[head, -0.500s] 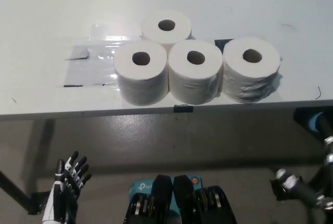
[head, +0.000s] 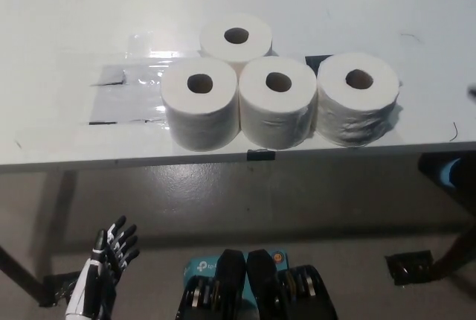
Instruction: A few rolls of toilet paper are kept infront of the robot and the robot uses its right hand to lift one of the rolls and and places it on top of the other rolls to stack it.
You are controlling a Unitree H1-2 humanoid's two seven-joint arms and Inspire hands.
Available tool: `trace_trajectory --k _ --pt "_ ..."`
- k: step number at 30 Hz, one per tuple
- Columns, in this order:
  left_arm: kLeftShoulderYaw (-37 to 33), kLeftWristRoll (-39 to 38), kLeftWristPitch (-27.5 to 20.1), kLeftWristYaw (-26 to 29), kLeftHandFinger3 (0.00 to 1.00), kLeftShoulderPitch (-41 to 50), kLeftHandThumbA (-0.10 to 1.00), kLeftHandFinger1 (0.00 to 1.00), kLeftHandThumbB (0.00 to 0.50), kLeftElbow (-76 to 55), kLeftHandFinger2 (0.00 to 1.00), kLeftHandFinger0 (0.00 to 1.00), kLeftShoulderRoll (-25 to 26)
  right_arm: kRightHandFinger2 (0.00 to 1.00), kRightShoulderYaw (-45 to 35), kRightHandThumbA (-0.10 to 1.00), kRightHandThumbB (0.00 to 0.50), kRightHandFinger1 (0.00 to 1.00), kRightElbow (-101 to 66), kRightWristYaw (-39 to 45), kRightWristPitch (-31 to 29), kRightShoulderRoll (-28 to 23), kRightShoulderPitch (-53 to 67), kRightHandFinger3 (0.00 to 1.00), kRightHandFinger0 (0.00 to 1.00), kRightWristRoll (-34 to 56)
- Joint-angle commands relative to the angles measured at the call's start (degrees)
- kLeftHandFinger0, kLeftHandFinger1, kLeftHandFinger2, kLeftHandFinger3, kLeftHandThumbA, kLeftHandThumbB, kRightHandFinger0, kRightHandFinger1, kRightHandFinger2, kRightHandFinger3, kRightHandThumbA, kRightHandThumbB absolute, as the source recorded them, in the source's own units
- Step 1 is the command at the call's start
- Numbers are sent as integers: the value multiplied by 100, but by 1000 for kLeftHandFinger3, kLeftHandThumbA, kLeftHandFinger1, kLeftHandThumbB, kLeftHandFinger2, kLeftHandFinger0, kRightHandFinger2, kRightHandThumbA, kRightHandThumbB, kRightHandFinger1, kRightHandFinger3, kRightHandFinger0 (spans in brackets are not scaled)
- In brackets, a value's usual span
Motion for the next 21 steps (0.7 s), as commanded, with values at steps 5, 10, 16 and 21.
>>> trace_trajectory --k 5,10,16,21 --pt "-46 106 -562 -122 1000 -73 1000 1000 125 -185 1000 1000 98 1000 1485 767 331 1000 2632 3233 2554 -1136 -3578 1000 1000 284" --pt "-17 -7 -551 -139 1000 -95 1000 1000 46 -17 1000 1000 46 1000 2469 783 337 1000 4394 4040 2278 -937 -4658 1000 1000 -575" --pt "-29 67 -651 -102 1000 -154 1000 1000 26 129 1000 1000 26 1000 3216 821 357 1000 5582 4407 1984 -582 -5396 1000 1000 -923" --pt "-52 91 -633 -97 1000 -146 1000 1000 49 119 1000 1000 13 1000 3663 831 373 1000 6294 4610 2032 -325 -5807 1000 1000 -1019"
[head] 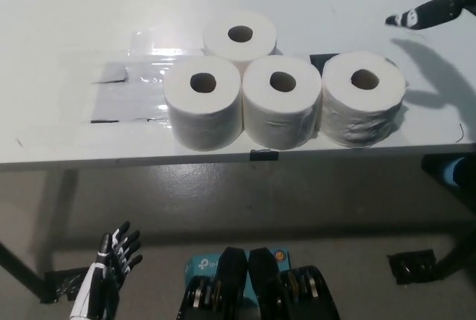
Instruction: A few rolls of toilet paper are kept infront of the robot and the robot uses its right hand to lift one of the rolls and and places it on top of the other rolls to stack it.
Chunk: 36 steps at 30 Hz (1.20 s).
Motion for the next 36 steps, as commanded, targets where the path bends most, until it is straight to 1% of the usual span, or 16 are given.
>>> trace_trajectory --k 1,6,7,9,12,14,16,19,21,23,27,29,30,33,35,36 --pt "-27 43 -576 -93 1000 -99 1000 1000 43 -141 1000 1000 18 1000 912 829 363 1000 1372 2182 557 -51 -1919 1000 1000 -735" --pt "-31 61 -584 -104 1000 -93 1000 1000 23 -133 1000 1000 45 1000 1233 822 329 1000 1844 2161 209 79 -2115 1000 1000 -870" --pt "-34 68 -581 -99 1000 -96 1000 1000 34 -131 1000 1000 42 1000 1320 834 316 1000 1946 2181 73 95 -2160 1000 1000 -920" --pt "-48 53 -556 -112 1000 -122 1000 1000 43 -126 1000 1000 39 1000 1419 843 311 1000 2131 2199 -109 116 -2217 1000 1000 -969" --pt "-64 59 -551 -115 1000 -117 1000 1000 35 -144 1000 1000 48 1000 1476 844 309 1000 2367 2235 -202 187 -2294 1000 1000 -969" --pt "-68 69 -579 -120 1000 -108 1000 1000 28 -130 1000 1000 70 1000 1497 846 293 1000 2508 2258 -381 241 -2321 1000 1000 -984" --pt "-74 65 -557 -109 1000 -100 1000 1000 7 -157 1000 1000 63 1000 1482 854 303 1000 2593 2330 -418 297 -2359 1000 1000 -1003" --pt "-59 45 -540 -103 1000 -126 1000 1000 4 -150 1000 1000 64 1000 1344 833 309 1000 2720 2349 -493 384 -2377 1000 1000 -975" --pt "-48 22 -589 -106 1000 -134 1000 1000 0 -121 1000 1000 58 1000 1325 828 335 1000 2713 2358 -483 428 -2355 1000 1000 -1015" --pt "-37 -8 -571 -103 1000 -135 1000 1000 21 -130 1000 1000 46 1000 1330 850 381 1000 2734 2366 -445 472 -2351 1000 1000 -1078" --pt "-31 -13 -566 -91 1000 -132 1000 1000 30 -138 1000 1000 39 1000 1297 853 385 1000 2657 2449 -369 526 -2318 1000 1000 -1100" --pt "-38 4 -577 -93 1000 -136 1000 1000 31 -134 1000 1000 50 1000 1269 861 367 1000 2673 2487 -413 560 -2301 1000 1000 -1101" --pt "-37 3 -573 -89 1000 -136 1000 1000 31 -142 1000 1000 46 1000 1325 890 326 1000 2654 2494 -538 572 -2286 1000 1000 -1177" --pt "-41 9 -562 -92 1000 -143 1000 1000 21 -154 1000 1000 53 1000 1269 900 297 1000 2851 2508 -750 658 -2275 1000 1000 -1151" --pt "-38 2 -582 -95 1000 -144 1000 1000 15 -143 1000 1000 51 1000 1222 892 291 1000 2967 2525 -795 729 -2278 1000 1000 -1132" --pt "-25 -33 -573 -94 1000 -146 1000 1000 26 -143 1000 1000 37 1000 1224 882 306 1000 2999 2495 -738 769 -2274 1000 1000 -1161"
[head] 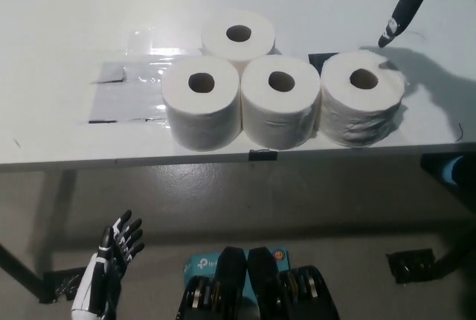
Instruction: A few rolls of toilet paper are kept infront of the robot and the robot uses its right hand to lift one of the rolls and and places it on top of the other rolls to stack it.
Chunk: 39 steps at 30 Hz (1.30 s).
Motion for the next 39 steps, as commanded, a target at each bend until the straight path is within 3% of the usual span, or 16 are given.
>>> trace_trajectory --k 1,3,11,27,39 --pt "33 -69 -196 -81 1000 -45 1000 1000 29 -148 1000 1000 26 1000 -140 881 308 1000 115 81 -256 72 -309 1000 1000 -151" --pt "9 -35 -192 -82 1000 -44 1000 1000 28 -156 1000 1000 30 1000 -50 931 302 1000 30 71 -266 73 -269 1000 1000 -285" --pt "9 -55 -213 -100 1000 -42 1000 1000 9 -145 1000 1000 37 1000 -174 912 289 1000 301 138 -401 233 -247 1000 1000 -283" --pt "22 -35 -238 -78 1000 -37 1000 1000 18 -140 1000 1000 37 1000 -194 924 270 1000 547 39 -649 296 -135 1000 1000 -560" --pt "22 -63 -247 -105 1000 -43 1000 1000 30 -118 1000 1000 50 1000 -279 853 307 1000 549 -90 -247 330 -13 1000 1000 -682"
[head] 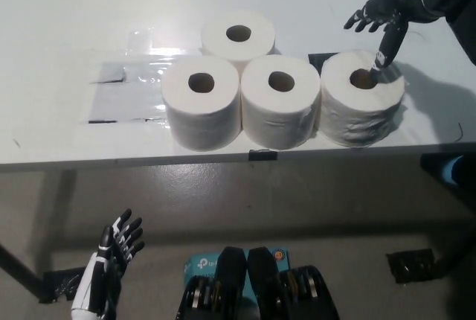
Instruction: A few rolls of toilet paper are kept infront of the robot and the robot uses its right hand to lift one of the rolls and and places it on top of the other rolls to stack it.
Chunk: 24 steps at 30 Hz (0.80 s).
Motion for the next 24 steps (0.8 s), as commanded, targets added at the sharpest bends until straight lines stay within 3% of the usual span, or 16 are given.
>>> trace_trajectory --k 1,10,12,14,18,19,21,24 --pt "21 -55 -227 -104 1000 -30 1000 1000 28 -120 1000 1000 50 1000 -112 852 304 1000 -82 -130 170 -52 -157 1000 1000 -130" --pt "14 -44 -267 -96 1000 -16 1000 1000 18 -110 1000 1000 37 1000 -344 820 263 1000 89 -15 150 45 -101 1000 1000 -16" --pt "8 -36 -265 -103 1000 -17 1000 1000 23 -111 1000 1000 48 1000 -400 819 275 1000 168 -78 49 64 -67 1000 1000 -6" --pt "5 -23 -246 -94 1000 -14 1000 1000 31 -121 1000 1000 49 1000 -411 834 290 1000 201 -137 -23 80 -55 1000 1000 -68" --pt "6 -6 -288 -83 1000 -14 1000 1000 12 -122 1000 1000 42 1000 -321 900 264 1000 274 -144 -418 108 -50 1000 1000 -186" --pt "8 -6 -291 -77 1000 -13 1000 1000 15 -121 1000 1000 37 1000 -329 899 293 1000 283 -173 -352 123 -44 1000 1000 -191" --pt "2 5 -290 -78 1000 -8 1000 1000 15 -130 1000 1000 41 1000 -316 901 298 1000 340 -175 -338 161 -45 1000 1000 -214" --pt "5 -4 -289 -79 1000 -5 1000 1000 8 -134 1000 1000 39 1000 -277 924 264 1000 449 -251 -441 242 -11 1000 1000 -265"
